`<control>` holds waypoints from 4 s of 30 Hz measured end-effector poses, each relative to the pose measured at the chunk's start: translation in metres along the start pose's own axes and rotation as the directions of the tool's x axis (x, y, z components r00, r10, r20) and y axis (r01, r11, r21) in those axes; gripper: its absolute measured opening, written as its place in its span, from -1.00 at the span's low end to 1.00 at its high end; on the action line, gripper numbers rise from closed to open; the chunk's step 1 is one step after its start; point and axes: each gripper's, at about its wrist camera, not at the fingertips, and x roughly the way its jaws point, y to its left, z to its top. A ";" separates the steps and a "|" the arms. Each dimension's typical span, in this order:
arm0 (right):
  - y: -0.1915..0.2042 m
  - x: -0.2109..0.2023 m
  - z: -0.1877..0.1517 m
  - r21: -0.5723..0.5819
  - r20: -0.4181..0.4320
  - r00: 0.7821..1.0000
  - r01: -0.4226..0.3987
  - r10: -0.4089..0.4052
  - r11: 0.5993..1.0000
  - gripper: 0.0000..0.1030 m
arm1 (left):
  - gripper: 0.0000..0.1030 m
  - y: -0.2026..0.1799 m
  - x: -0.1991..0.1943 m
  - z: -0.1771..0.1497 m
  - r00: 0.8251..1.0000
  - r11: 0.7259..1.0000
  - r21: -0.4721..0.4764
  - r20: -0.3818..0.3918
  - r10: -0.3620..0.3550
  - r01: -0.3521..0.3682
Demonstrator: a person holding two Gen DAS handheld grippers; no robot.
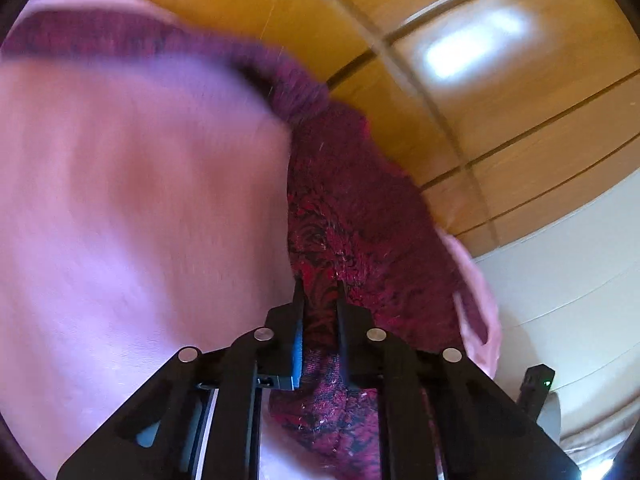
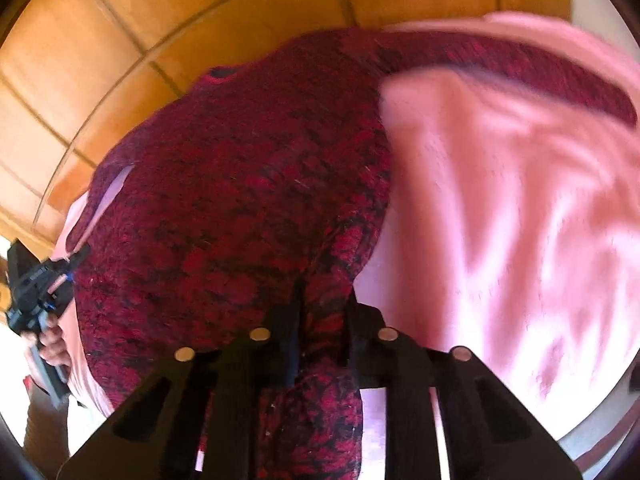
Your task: Fold small clothes
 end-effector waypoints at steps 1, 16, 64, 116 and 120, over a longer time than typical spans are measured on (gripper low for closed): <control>0.009 -0.004 0.003 -0.020 0.014 1.000 -0.015 0.016 1.000 -0.69 | -0.80 -0.007 -0.013 0.005 1.000 1.000 0.027 0.017 0.000 0.000; -0.003 -0.036 -0.071 -0.160 -0.045 0.999 0.002 -0.009 0.987 -0.73 | -0.81 0.001 -0.080 -0.097 0.979 0.974 0.136 -0.073 0.192 -0.181; 0.136 0.098 -0.025 -0.331 0.111 0.993 0.070 -0.035 0.941 0.77 | 0.08 0.178 -0.112 0.125 0.855 0.798 -0.514 0.211 0.473 -0.315; -0.217 0.041 0.109 0.695 0.308 0.943 -0.133 -0.126 0.706 0.24 | -0.29 -0.053 0.036 -0.078 0.944 0.896 0.299 0.096 0.316 -0.330; -0.205 0.035 0.132 0.648 0.237 0.941 0.033 -0.243 0.761 -0.72 | -0.29 -0.052 0.038 -0.077 0.945 0.897 0.296 0.097 0.314 -0.328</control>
